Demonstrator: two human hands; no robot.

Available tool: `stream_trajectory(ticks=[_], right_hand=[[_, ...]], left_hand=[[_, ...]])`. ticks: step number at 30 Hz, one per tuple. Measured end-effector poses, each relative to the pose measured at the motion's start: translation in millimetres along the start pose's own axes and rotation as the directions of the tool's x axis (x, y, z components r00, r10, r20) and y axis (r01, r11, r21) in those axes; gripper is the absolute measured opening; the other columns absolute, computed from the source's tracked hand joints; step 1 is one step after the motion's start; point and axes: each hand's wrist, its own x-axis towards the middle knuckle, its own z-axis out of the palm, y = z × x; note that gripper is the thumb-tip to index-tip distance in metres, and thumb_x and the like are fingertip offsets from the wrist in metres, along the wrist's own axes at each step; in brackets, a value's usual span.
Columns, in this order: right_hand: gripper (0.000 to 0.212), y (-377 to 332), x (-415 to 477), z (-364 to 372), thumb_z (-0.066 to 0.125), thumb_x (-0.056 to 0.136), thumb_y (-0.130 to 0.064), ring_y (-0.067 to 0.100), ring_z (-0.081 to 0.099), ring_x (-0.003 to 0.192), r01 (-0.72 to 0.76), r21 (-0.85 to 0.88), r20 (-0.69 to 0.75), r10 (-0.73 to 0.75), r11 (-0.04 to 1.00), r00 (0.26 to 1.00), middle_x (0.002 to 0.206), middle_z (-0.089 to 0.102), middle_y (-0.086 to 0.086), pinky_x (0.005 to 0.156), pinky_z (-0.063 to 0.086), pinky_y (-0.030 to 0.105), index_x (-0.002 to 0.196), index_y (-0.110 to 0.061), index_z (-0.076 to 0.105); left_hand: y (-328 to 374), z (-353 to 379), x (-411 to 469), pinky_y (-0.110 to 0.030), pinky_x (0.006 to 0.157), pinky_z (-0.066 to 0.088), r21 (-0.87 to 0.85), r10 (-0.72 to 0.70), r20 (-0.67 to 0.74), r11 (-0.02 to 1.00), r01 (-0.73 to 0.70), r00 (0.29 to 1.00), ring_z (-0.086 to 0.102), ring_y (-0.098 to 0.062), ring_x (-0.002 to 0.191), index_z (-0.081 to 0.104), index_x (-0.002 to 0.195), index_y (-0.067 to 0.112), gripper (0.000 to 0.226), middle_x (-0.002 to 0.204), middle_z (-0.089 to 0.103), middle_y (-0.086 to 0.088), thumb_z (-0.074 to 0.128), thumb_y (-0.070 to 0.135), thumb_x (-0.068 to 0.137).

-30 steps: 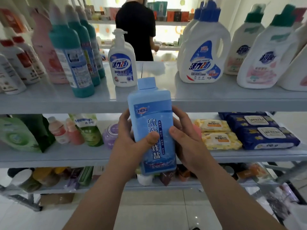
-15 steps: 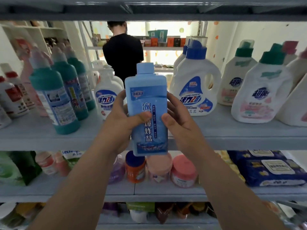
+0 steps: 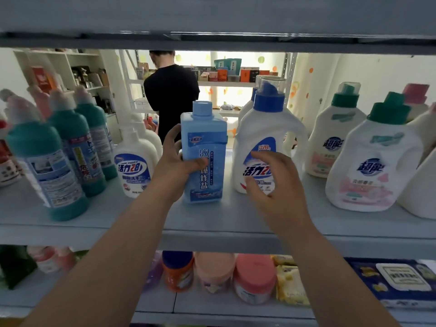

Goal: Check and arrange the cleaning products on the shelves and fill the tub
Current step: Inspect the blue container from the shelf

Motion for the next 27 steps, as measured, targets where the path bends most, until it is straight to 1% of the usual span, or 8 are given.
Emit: stream_trajectory(ticks=[6, 9, 12, 15, 18, 21, 24, 27], right_hand=[[0.046, 28, 9, -19, 0.068, 0.085, -0.023, 0.010, 0.042, 0.131, -0.031, -0.038, -0.127, 0.026, 0.999, 0.992, 0.141, 0.048, 0.002, 0.099, 0.034, 0.000, 0.129, -0.030, 0.058], [0.052, 34, 15, -24, 0.074, 0.087, -0.008, -0.018, 0.036, 0.122, -0.059, 0.012, -0.177, 0.060, 0.998, 0.982, 0.143, 0.043, 0.011, 0.091, 0.032, -0.006, 0.135, -0.014, 0.056], [0.070, 42, 21, -27, 0.077, 0.085, -0.002, -0.032, 0.027, 0.117, -0.112, 0.027, -0.173, 0.115, 0.993, 0.978, 0.142, 0.035, 0.004, 0.087, 0.029, -0.010, 0.146, -0.013, 0.043], [0.082, 55, 29, -27, 0.078, 0.086, -0.010, -0.013, 0.033, 0.126, -0.199, 0.054, -0.121, 0.205, 0.978, 0.971, 0.143, 0.037, -0.004, 0.085, 0.029, -0.010, 0.151, -0.027, 0.032], [0.079, 65, 39, -26, 0.074, 0.090, -0.025, 0.008, 0.044, 0.131, -0.334, 0.149, -0.042, 0.343, 0.931, 0.938, 0.146, 0.041, -0.008, 0.087, 0.045, 0.008, 0.147, -0.050, 0.024], [0.068, 72, 48, -23, 0.062, 0.098, -0.029, 0.012, 0.061, 0.115, -0.464, 0.233, 0.014, 0.474, 0.855, 0.880, 0.142, 0.053, -0.003, 0.077, 0.052, 0.023, 0.153, -0.043, 0.024], [0.056, 77, 53, -22, 0.053, 0.103, -0.029, 0.011, 0.065, 0.105, -0.526, 0.247, 0.047, 0.532, 0.814, 0.846, 0.130, 0.060, -0.006, 0.082, 0.054, 0.032, 0.152, -0.040, 0.028], [0.042, 80, 53, -26, 0.048, 0.106, -0.032, 0.009, 0.061, 0.098, -0.579, 0.220, 0.072, 0.579, 0.785, 0.812, 0.120, 0.057, -0.010, 0.068, 0.045, 0.022, 0.147, -0.035, 0.038]], left_hand=[[-15, 5, 26, -0.047, 0.090, 0.060, 0.101, 0.006, -0.004, 0.995, -0.006, 1.000, 0.069, -0.018, 0.113, 0.036, 0.141, 0.044, 0.085, 0.133, 0.063, 0.000, 0.075, -0.006, 0.084], [-18, 7, 38, -0.036, 0.085, 0.061, 0.172, 0.019, 0.005, 0.985, -0.020, 1.000, 0.068, -0.014, 0.113, 0.034, 0.147, 0.037, 0.079, 0.130, 0.064, 0.001, 0.072, -0.002, 0.089], [-21, 11, 48, -0.025, 0.080, 0.058, 0.249, 0.007, -0.033, 0.969, 0.001, 0.999, 0.066, -0.009, 0.108, 0.042, 0.135, 0.041, 0.060, 0.128, 0.063, 0.003, 0.066, 0.003, 0.095], [-30, 13, 60, -0.033, 0.089, 0.056, 0.339, -0.009, -0.125, 0.940, 0.051, 0.992, 0.064, -0.011, 0.108, 0.046, 0.135, 0.029, 0.042, 0.127, 0.063, 0.003, 0.062, 0.013, 0.100], [-37, 13, 71, -0.041, 0.095, 0.053, 0.406, -0.011, -0.176, 0.910, 0.083, 0.984, 0.062, -0.019, 0.112, 0.043, 0.139, 0.018, 0.042, 0.129, 0.062, 0.000, 0.061, 0.020, 0.101], [-38, 16, 80, -0.036, 0.089, 0.052, 0.446, -0.011, -0.200, 0.889, 0.101, 0.980, 0.062, -0.018, 0.112, 0.044, 0.139, 0.018, 0.042, 0.129, 0.062, 0.001, 0.062, 0.023, 0.100], [-38, 21, 84, -0.035, 0.085, 0.051, 0.467, -0.003, -0.219, 0.878, 0.107, 0.976, 0.062, -0.018, 0.111, 0.045, 0.137, 0.017, 0.042, 0.127, 0.062, 0.001, 0.063, 0.024, 0.099], [-36, 25, 74, -0.033, 0.084, 0.047, 0.512, -0.016, -0.227, 0.848, 0.133, 0.974, 0.060, -0.019, 0.109, 0.044, 0.137, 0.016, 0.044, 0.125, 0.060, 0.002, 0.064, 0.019, 0.098]])
